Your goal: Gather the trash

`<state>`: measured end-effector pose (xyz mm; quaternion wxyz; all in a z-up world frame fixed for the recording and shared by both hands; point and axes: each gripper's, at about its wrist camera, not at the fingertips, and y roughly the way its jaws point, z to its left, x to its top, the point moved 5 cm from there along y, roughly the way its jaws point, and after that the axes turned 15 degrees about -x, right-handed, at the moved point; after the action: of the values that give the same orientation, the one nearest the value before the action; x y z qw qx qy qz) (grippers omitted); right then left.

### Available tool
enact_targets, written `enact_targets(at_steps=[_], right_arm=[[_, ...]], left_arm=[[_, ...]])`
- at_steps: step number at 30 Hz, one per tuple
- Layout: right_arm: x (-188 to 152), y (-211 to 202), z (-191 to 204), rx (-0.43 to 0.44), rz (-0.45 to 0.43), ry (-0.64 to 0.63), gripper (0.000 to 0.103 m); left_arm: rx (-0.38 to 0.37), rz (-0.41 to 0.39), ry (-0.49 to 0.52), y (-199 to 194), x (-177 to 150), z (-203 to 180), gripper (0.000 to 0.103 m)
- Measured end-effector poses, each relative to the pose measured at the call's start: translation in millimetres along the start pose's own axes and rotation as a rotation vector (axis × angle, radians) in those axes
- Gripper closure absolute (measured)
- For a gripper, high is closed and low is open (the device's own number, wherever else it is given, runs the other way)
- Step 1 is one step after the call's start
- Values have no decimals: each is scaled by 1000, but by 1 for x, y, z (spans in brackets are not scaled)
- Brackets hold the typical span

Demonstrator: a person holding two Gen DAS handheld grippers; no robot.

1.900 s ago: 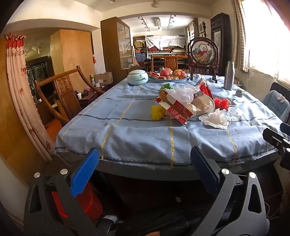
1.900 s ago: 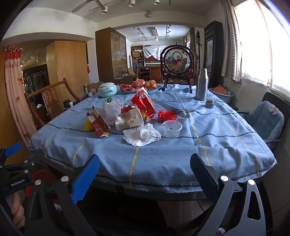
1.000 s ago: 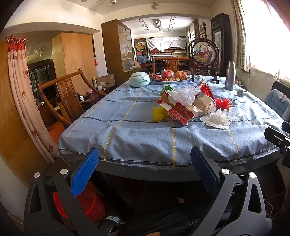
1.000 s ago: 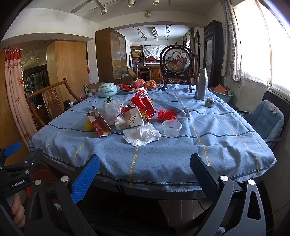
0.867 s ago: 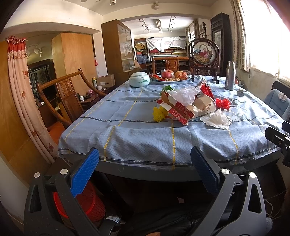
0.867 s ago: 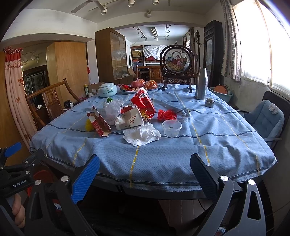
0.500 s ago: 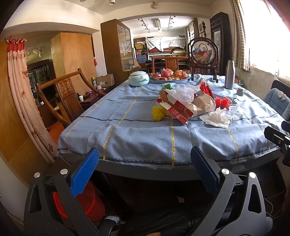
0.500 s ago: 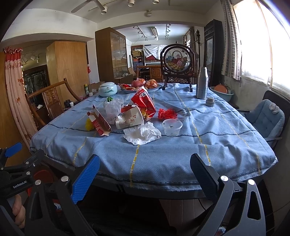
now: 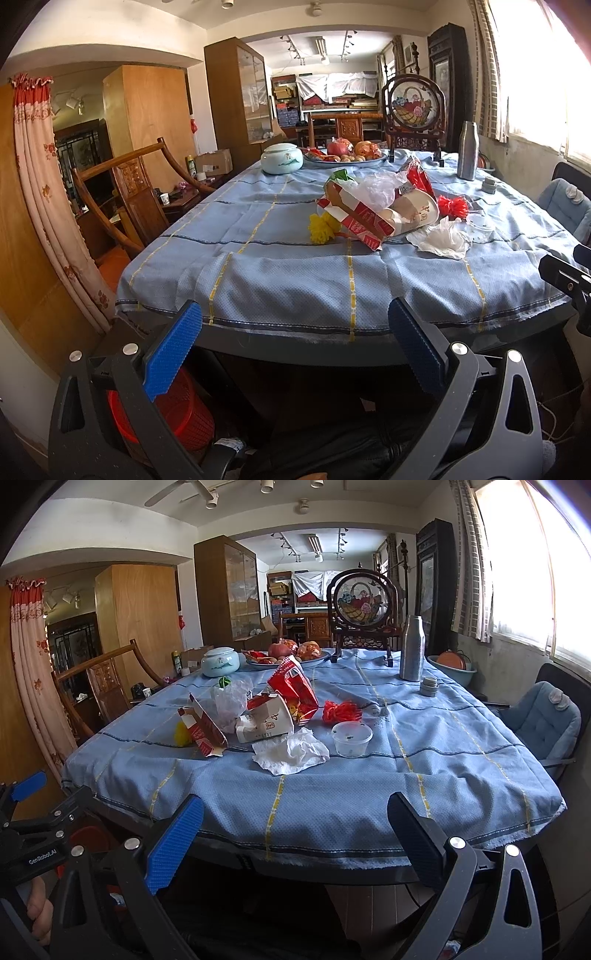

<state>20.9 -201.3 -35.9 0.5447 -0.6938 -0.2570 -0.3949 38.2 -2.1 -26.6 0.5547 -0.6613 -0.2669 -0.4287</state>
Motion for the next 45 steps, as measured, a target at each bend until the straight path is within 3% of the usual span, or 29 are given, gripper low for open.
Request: enact_targets(at_steps=[20, 28, 33, 39, 45], right_arm=[[-1, 7, 1, 8, 17, 6, 5], [-5, 41, 7, 30, 84, 9, 5], [-2, 77, 17, 31, 135, -13, 5], [16, 124, 33, 50, 180, -23, 5], [41, 148, 38, 76, 169, -25, 5]], left_arm=[[18, 27, 28, 6, -4, 3, 7], [71, 97, 28, 26, -8, 29, 7], [75, 136, -62, 49, -11, 55, 7], [55, 190, -98, 83, 1, 69, 7], [-56, 242, -132, 122, 28, 67, 7]])
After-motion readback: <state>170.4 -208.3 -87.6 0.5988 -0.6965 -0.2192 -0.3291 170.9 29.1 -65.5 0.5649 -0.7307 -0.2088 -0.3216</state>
